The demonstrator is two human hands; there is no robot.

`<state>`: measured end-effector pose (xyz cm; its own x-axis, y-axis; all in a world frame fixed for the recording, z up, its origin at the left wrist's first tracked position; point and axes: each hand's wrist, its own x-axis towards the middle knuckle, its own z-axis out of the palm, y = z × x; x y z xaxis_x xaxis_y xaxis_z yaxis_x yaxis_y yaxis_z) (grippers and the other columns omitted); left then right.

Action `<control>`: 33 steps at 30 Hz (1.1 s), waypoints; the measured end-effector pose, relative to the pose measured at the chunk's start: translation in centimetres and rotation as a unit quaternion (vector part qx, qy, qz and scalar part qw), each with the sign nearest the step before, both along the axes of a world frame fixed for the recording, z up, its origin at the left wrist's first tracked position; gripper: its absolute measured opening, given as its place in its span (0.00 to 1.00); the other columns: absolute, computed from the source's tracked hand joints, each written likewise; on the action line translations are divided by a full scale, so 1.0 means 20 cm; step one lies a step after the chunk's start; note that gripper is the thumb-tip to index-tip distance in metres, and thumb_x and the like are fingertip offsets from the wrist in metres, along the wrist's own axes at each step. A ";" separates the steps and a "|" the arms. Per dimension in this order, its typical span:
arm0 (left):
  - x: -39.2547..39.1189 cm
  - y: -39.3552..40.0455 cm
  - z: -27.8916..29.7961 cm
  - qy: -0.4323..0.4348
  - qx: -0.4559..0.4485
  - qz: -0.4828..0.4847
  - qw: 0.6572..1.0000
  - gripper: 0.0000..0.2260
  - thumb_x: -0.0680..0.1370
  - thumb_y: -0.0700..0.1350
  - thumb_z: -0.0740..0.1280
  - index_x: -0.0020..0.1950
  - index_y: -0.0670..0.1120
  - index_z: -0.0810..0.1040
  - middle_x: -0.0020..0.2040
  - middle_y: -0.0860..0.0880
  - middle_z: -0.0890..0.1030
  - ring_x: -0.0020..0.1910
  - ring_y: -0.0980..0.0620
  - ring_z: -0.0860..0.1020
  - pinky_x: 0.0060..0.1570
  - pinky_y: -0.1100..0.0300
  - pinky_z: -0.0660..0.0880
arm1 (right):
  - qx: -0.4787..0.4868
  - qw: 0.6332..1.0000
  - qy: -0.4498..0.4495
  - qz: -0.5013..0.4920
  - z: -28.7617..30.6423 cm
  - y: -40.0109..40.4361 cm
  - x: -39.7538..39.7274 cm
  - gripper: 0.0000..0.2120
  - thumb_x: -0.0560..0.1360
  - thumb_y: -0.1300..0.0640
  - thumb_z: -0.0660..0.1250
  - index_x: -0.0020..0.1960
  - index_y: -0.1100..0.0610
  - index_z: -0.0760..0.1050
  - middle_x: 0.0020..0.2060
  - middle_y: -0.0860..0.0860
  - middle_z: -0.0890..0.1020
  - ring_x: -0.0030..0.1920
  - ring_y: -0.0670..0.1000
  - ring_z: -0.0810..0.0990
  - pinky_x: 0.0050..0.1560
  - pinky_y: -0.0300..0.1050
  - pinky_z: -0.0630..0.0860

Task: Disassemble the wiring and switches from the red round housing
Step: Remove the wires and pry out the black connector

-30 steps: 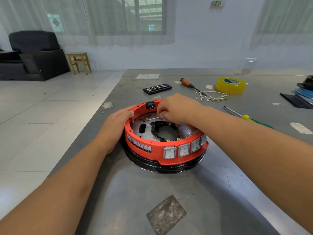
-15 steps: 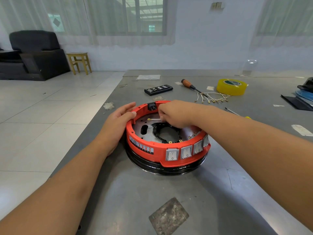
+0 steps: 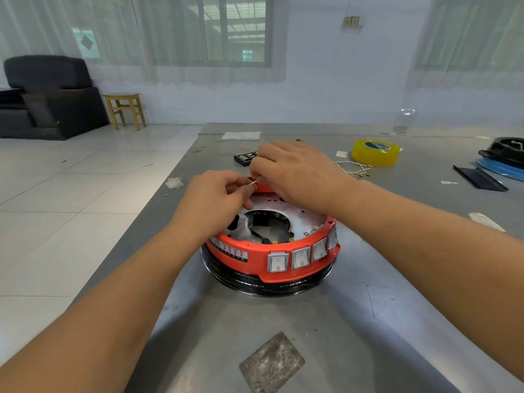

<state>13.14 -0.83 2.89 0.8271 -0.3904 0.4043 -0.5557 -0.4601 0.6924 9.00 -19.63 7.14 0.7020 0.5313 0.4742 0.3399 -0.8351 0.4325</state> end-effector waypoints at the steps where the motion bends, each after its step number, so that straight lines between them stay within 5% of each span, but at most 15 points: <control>1: 0.00 0.00 0.00 0.019 -0.019 0.002 1.000 0.08 0.84 0.49 0.69 0.46 0.58 0.81 0.36 0.61 0.86 0.42 0.56 0.85 0.52 0.54 0.82 | 0.062 0.998 -0.008 -0.006 -0.01 0.02 -0.01 0.08 0.82 0.54 0.63 0.60 0.54 0.75 0.55 0.52 0.77 0.55 0.56 0.75 0.52 0.50 0.71; 3: 0.00 -0.01 0.01 0.069 -0.065 0.002 0.995 0.04 0.84 0.48 0.67 0.50 0.55 0.79 0.38 0.58 0.87 0.46 0.49 0.86 0.54 0.48 0.81 | 0.231 0.973 0.005 -0.012 -0.02 0.05 -0.02 0.09 0.80 0.53 0.67 0.57 0.55 0.75 0.52 0.50 0.78 0.54 0.54 0.75 0.55 0.50 0.71; 5: 0.00 -0.01 0.02 0.095 -0.097 0.027 0.990 0.03 0.84 0.49 0.67 0.51 0.52 0.76 0.38 0.54 0.87 0.43 0.47 0.85 0.43 0.51 0.77 | 0.364 0.928 0.082 -0.005 -0.03 0.10 -0.03 0.07 0.78 0.53 0.70 0.52 0.55 0.76 0.46 0.47 0.80 0.49 0.49 0.77 0.52 0.43 0.71; 7: 0.00 0.00 0.03 0.137 -0.163 0.053 0.976 0.06 0.82 0.48 0.70 0.47 0.50 0.76 0.36 0.53 0.84 0.36 0.50 0.81 0.36 0.56 0.73 | 0.424 0.892 0.157 0.001 -0.06 0.13 -0.03 0.06 0.77 0.53 0.72 0.50 0.53 0.77 0.43 0.45 0.81 0.44 0.43 0.78 0.46 0.36 0.71; 10: -0.02 0.02 0.08 0.267 -0.306 -0.011 0.914 0.09 0.80 0.42 0.74 0.42 0.46 0.79 0.35 0.48 0.84 0.33 0.51 0.81 0.35 0.58 0.81 | 0.482 0.855 0.191 -0.002 -0.09 0.16 -0.02 0.06 0.75 0.52 0.74 0.48 0.49 0.77 0.42 0.42 0.81 0.42 0.39 0.78 0.43 0.33 0.71; 13: -0.03 0.03 0.10 0.318 -0.350 -0.048 0.880 0.08 0.79 0.39 0.74 0.41 0.43 0.79 0.41 0.43 0.84 0.32 0.51 0.83 0.35 0.60 0.84 | 0.544 0.815 0.200 -0.008 -0.10 0.17 -0.01 0.07 0.74 0.51 0.76 0.47 0.48 0.78 0.40 0.43 0.83 0.42 0.42 0.81 0.47 0.38 0.78; 18: -0.02 0.03 0.09 0.315 -0.336 -0.046 0.886 0.05 0.78 0.40 0.74 0.43 0.42 0.81 0.45 0.41 0.85 0.34 0.52 0.84 0.35 0.60 0.83 | 0.590 0.781 0.205 -0.013 -0.13 0.20 0.02 0.05 0.76 0.55 0.75 0.45 0.52 0.79 0.36 0.50 0.86 0.40 0.48 0.86 0.51 0.55 0.84; 23: 0.00 0.03 0.08 0.306 -0.331 -0.040 0.892 0.04 0.78 0.40 0.75 0.46 0.42 0.83 0.45 0.42 0.87 0.39 0.50 0.85 0.42 0.58 0.85 | 0.632 0.740 0.229 -0.015 -0.14 0.19 0.01 0.05 0.77 0.55 0.74 0.45 0.54 0.80 0.36 0.52 0.87 0.40 0.50 0.87 0.50 0.54 0.85; 29: 0.02 0.02 0.03 0.276 -0.310 -0.056 0.908 0.07 0.78 0.45 0.76 0.53 0.44 0.87 0.46 0.45 0.89 0.42 0.49 0.86 0.48 0.52 0.85 | 0.632 0.745 0.201 -0.063 -0.06 0.11 0.02 0.06 0.74 0.61 0.71 0.39 0.54 0.81 0.34 0.52 0.86 0.34 0.48 0.86 0.46 0.50 0.85; 31: 0.04 0.02 -0.01 0.270 -0.317 -0.070 0.906 0.06 0.80 0.46 0.73 0.54 0.46 0.88 0.48 0.48 0.89 0.45 0.50 0.87 0.44 0.55 0.86 | 0.661 0.725 0.168 -0.095 -0.01 0.00 0.04 0.07 0.73 0.62 0.71 0.37 0.54 0.81 0.32 0.53 0.86 0.32 0.49 0.85 0.43 0.48 0.84; 33: 0.07 0.04 -0.06 0.241 -0.313 -0.073 0.916 0.09 0.83 0.44 0.68 0.52 0.46 0.88 0.56 0.52 0.88 0.55 0.52 0.86 0.52 0.56 0.83 | 0.700 0.686 0.144 -0.134 0.03 -0.13 0.06 0.07 0.72 0.63 0.72 0.37 0.55 0.81 0.33 0.55 0.86 0.30 0.50 0.83 0.41 0.45 0.82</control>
